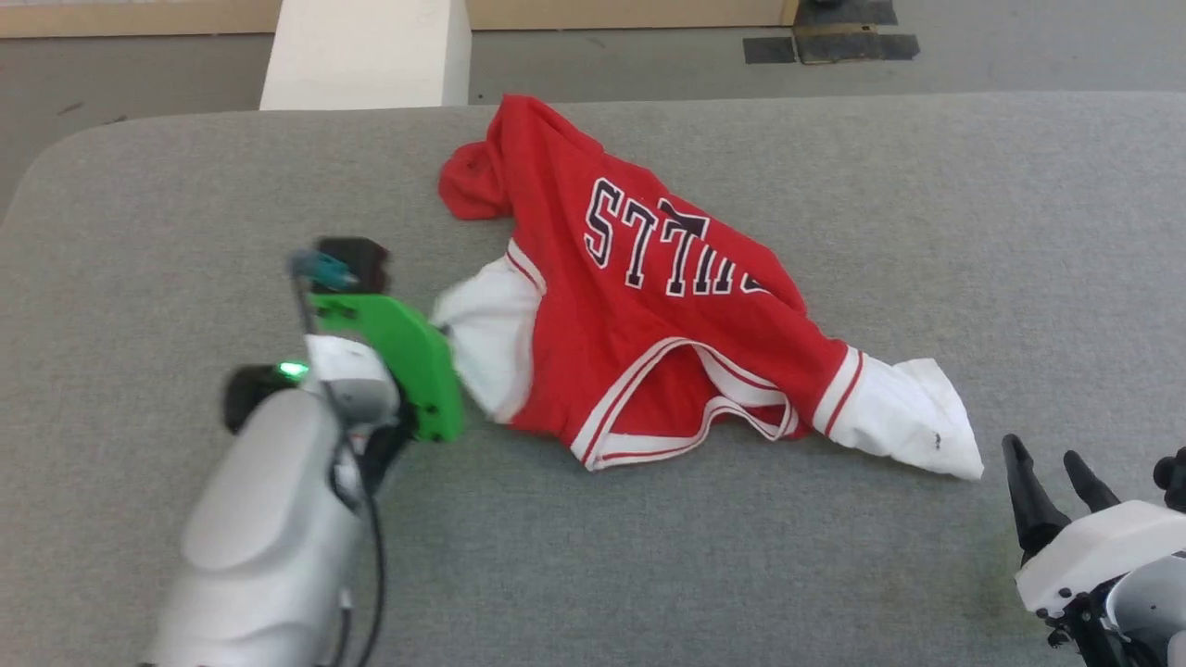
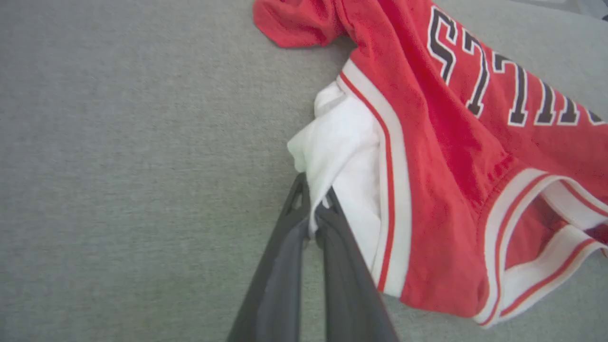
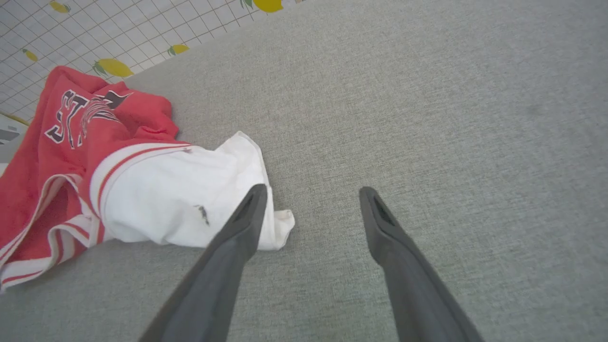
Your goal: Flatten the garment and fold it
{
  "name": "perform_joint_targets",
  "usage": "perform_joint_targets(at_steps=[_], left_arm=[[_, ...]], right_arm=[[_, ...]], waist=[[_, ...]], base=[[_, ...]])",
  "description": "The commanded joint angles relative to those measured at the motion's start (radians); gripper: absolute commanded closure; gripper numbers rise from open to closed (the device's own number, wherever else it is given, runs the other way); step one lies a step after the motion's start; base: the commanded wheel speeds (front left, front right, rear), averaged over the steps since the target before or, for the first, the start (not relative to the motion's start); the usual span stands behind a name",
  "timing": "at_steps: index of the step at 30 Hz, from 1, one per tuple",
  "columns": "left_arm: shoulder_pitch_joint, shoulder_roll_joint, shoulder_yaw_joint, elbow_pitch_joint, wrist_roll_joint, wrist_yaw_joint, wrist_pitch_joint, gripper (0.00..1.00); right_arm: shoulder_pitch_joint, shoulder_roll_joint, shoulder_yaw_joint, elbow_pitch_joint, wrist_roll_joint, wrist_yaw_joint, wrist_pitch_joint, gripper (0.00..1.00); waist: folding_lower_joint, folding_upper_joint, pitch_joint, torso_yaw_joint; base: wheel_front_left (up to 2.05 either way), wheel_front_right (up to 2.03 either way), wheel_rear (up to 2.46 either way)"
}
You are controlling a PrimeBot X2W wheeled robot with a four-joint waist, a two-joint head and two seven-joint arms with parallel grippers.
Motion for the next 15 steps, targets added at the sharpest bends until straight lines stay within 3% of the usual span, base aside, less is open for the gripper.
perform_joint_targets(at_steps=[1,6,9,10,11,12,15], left_arm=[[0.015,0.034,0.018,-0.021,0.014,0.019,-0.014,1.00],[0.096,0.124,0.047,-0.085,0.054,0.092,0.006,1.00],[0.177,0.135,0.061,-0.075,0.031,0.117,0.044,1.00],[0.204,0.131,0.067,-0.067,0.019,0.123,0.051,0.53],[0.221,0.127,0.072,-0.062,0.010,0.128,0.051,0.20],[0.247,0.111,0.091,-0.055,-0.017,0.138,0.040,0.00],[0.273,0.107,0.140,-0.074,-0.044,0.159,-0.015,0.00]], right_arm=[[0.000,0.000,0.004,0.005,0.009,-0.001,-0.008,0.00],[0.004,0.000,0.026,0.016,0.014,-0.001,-0.008,0.00],[0.005,0.000,0.037,0.019,0.015,-0.001,-0.005,0.00],[0.006,0.000,0.040,0.019,0.017,-0.001,-0.003,0.00],[0.006,0.000,0.041,0.019,0.017,-0.001,-0.003,0.00],[0.008,0.000,0.043,0.021,0.015,-0.001,-0.001,0.00],[0.011,0.000,0.051,0.023,0.015,-0.001,0.002,0.00]], waist=[[0.0000,0.0000,-0.027,0.029],[0.0000,0.0000,-0.056,0.061],[0.0000,0.0000,-0.063,0.073],[0.0000,0.0000,-0.064,0.077],[0.0000,0.0000,-0.065,0.080],[0.0000,0.0000,-0.070,0.085],[0.0000,0.0000,-0.079,0.085]], base=[[0.00,0.00,0.00],[0.00,0.00,0.00],[0.00,0.00,0.00],[0.00,0.00,0.00],[0.00,0.00,0.00],[0.00,0.00,0.00],[0.00,0.00,0.00]])
